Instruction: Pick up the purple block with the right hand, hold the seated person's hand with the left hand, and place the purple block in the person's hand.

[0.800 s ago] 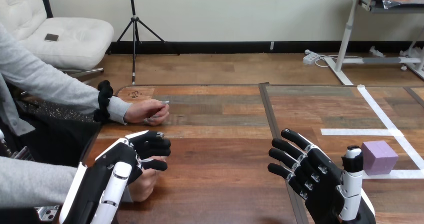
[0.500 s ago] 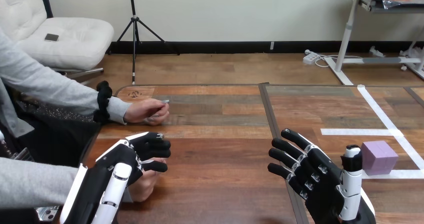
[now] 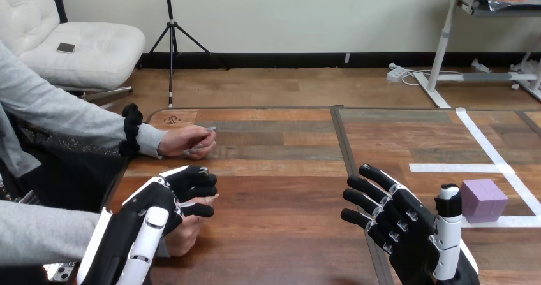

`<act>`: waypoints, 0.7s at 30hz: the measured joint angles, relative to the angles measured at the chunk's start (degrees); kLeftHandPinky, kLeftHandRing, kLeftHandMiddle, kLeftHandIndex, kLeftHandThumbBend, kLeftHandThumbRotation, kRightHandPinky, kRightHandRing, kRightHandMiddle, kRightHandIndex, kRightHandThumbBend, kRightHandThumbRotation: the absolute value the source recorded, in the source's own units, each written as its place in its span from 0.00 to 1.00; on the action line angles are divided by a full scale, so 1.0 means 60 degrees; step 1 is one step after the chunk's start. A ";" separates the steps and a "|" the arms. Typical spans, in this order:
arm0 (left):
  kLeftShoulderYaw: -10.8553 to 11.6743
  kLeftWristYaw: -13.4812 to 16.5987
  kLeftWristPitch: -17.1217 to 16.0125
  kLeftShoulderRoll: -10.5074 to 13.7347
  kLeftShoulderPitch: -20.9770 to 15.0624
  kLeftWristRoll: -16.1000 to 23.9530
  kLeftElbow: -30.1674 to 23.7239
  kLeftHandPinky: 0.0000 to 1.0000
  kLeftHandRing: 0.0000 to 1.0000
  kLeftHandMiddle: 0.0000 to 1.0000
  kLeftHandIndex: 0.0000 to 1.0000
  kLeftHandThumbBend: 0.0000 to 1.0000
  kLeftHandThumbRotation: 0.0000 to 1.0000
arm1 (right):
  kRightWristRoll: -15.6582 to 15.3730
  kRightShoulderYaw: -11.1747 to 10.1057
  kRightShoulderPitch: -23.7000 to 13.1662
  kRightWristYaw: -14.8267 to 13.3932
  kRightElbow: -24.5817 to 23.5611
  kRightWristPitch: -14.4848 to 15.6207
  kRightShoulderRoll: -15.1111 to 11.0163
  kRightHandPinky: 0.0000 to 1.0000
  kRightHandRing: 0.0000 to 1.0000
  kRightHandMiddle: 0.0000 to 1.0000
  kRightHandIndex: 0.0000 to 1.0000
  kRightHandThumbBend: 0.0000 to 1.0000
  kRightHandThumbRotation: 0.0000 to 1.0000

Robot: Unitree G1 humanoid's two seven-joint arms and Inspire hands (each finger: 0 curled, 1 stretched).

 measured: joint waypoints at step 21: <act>-0.0003 0.0168 0.0438 0.0015 -0.0127 0.0052 0.0038 0.80 0.83 0.84 0.81 0.44 0.86 | -0.0236 -0.0057 -0.0957 -0.0004 0.0979 -0.0112 -0.0022 0.83 0.84 0.84 0.84 0.95 1.00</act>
